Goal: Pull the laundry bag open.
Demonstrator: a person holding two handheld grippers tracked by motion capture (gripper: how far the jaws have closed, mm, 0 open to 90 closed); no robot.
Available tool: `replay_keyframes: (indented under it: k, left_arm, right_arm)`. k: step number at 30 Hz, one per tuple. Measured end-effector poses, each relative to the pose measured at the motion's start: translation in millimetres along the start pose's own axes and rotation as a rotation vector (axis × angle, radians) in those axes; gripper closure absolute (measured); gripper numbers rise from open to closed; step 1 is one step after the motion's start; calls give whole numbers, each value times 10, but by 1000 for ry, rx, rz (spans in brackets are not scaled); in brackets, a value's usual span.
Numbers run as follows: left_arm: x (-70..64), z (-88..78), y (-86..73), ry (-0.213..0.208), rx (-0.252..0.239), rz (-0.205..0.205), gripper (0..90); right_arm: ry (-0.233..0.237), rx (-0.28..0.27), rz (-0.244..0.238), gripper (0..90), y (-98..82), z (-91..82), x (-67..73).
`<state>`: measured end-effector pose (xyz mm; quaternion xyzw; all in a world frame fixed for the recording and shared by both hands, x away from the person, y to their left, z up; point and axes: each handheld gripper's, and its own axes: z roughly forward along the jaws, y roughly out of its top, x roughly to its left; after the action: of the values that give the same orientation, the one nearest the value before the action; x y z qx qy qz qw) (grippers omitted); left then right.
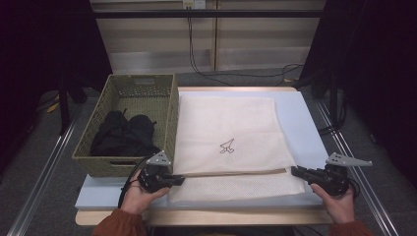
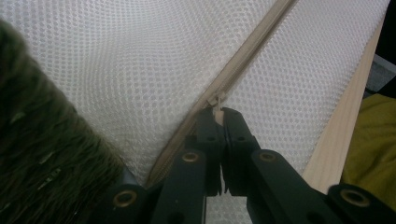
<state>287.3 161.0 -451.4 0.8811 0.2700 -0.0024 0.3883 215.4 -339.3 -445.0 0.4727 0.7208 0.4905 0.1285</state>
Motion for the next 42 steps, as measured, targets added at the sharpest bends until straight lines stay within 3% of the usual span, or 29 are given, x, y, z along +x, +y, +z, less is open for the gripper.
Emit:
replay_keyframes:
  k: [28, 29, 30, 34, 42]
  left_arm:
    - [50, -68, -94, 5, 16, -17, 872]
    - [50, -70, -94, 7, 20, -17, 871]
    - [46, -76, -97, 39, 38, -14, 872]
    - [120, -142, -181, 28, 11, -50, 872]
    - [121, -167, -193, 37, 20, -50, 872]
  right_arm:
    - [-12, 12, -7, 849, 3, 22, 2]
    - [-7, 11, -5, 849, 5, 20, 0]
    - [-6, 9, -4, 849, 6, 21, -1]
    - [-14, 5, 5, 849, -2, 2, -37]
    - [-12, 14, 3, 849, -3, 16, -22]
